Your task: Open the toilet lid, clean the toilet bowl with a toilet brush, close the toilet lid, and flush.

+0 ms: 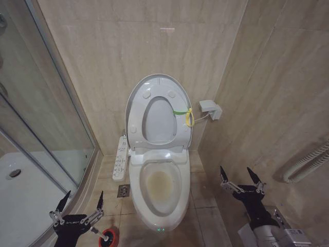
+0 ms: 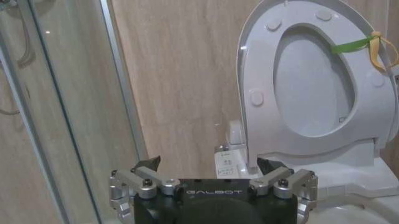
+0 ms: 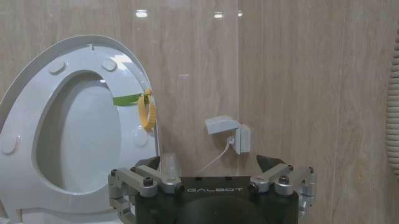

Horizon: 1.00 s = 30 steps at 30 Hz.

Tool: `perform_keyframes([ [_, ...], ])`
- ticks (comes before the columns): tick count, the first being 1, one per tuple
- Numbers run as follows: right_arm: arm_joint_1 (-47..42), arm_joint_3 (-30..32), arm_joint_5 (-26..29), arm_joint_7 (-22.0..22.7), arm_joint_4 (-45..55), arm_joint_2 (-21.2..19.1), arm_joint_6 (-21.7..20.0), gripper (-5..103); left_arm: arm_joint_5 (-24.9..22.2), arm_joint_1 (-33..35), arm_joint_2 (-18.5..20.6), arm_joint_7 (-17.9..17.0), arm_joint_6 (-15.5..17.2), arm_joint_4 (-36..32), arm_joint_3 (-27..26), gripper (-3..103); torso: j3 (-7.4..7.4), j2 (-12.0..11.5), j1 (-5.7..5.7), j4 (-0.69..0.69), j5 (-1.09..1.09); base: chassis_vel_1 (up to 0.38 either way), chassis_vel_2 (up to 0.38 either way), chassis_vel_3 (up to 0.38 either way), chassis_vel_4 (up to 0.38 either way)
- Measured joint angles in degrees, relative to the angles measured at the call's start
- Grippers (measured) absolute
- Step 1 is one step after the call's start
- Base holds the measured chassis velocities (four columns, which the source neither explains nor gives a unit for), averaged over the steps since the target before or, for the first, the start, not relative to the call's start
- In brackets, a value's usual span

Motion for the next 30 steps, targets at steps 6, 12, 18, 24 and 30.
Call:
perform_keyframes([
  [6,0.0,0.0,0.0,0.0,0.0,0.0,0.0,100,0.0,0.0,0.0,0.0,0.0,0.0,0.0,100,0.00,0.0,0.00,0.00,0.00,0.000,0.000,0.000,0.000],
  [12,0.0,0.0,0.0,0.0,0.0,0.0,0.0,100,0.0,0.0,0.0,0.0,0.0,0.0,0.0,100,0.00,0.0,0.00,0.00,0.00,0.000,0.000,0.000,0.000],
  [18,0.0,0.0,0.0,0.0,0.0,0.0,0.0,100,0.0,0.0,0.0,0.0,0.0,0.0,0.0,100,0.00,0.0,0.00,0.00,0.00,0.000,0.000,0.000,0.000],
  [24,0.0,0.0,0.0,0.0,0.0,0.0,0.0,100,0.0,0.0,0.0,0.0,0.0,0.0,0.0,100,0.00,0.0,0.00,0.00,0.00,0.000,0.000,0.000,0.000],
  [30,0.0,0.0,0.0,0.0,0.0,0.0,0.0,100,0.0,0.0,0.0,0.0,0.0,0.0,0.0,100,0.00,0.0,0.00,0.00,0.00,0.000,0.000,0.000,0.000],
])
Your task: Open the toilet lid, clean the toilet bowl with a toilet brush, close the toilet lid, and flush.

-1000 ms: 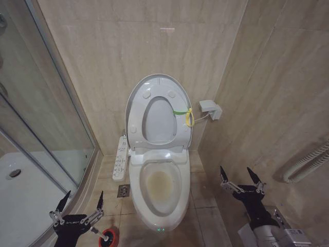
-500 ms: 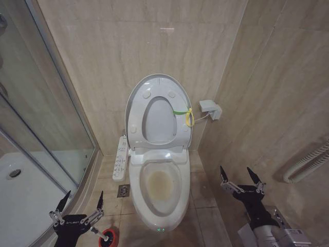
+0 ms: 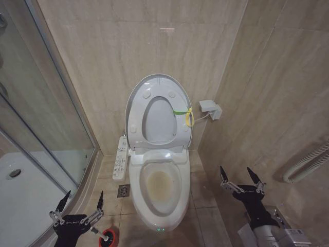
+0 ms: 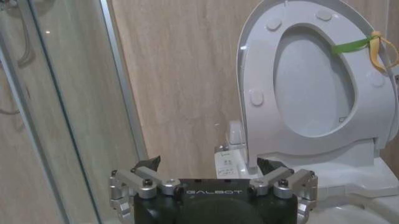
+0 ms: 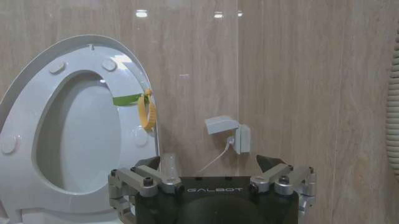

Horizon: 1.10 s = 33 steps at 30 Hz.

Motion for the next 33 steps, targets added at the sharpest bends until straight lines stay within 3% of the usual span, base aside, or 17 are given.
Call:
perform_keyframes([
  [33,0.0,0.0,0.0,0.0,0.0,0.0,0.0,100,0.0,0.0,0.0,0.0,0.0,0.0,0.0,100,0.00,0.0,0.00,0.00,0.00,0.000,0.000,0.000,0.000],
])
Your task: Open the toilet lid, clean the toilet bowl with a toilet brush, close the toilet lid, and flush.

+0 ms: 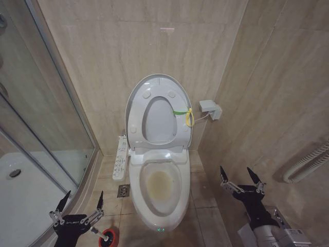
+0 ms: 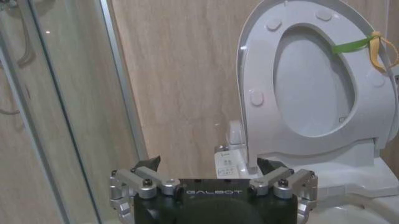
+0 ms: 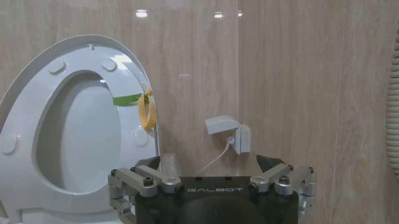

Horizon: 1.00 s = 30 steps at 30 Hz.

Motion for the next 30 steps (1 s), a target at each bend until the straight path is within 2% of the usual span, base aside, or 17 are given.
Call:
perform_keyframes([
  [30,0.0,0.0,0.0,0.0,0.0,0.0,0.0,100,0.0,0.0,0.0,0.0,0.0,0.0,0.0,100,0.00,0.0,0.00,0.00,0.00,0.000,0.000,0.000,0.000],
])
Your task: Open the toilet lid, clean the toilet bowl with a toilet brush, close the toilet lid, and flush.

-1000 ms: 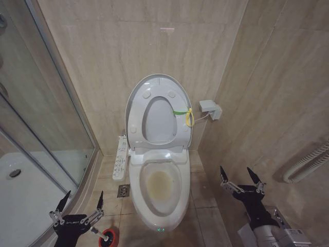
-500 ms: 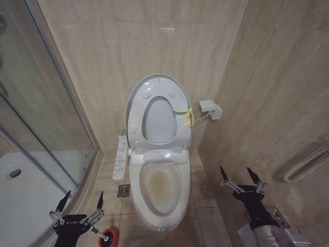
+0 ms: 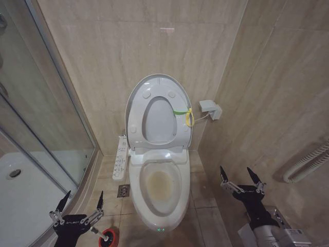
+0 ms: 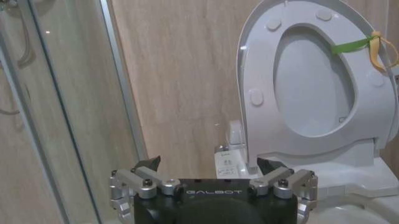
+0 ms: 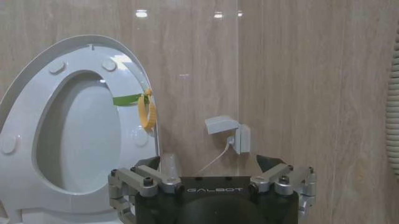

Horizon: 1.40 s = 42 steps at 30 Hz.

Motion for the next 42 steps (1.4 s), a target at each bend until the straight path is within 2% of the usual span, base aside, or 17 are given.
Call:
perform_keyframes([
  [42,0.0,0.0,0.0,0.0,0.0,0.0,0.0,100,0.0,0.0,0.0,0.0,0.0,0.0,0.0,100,0.00,0.0,0.00,0.00,0.00,0.000,0.000,0.000,0.000],
])
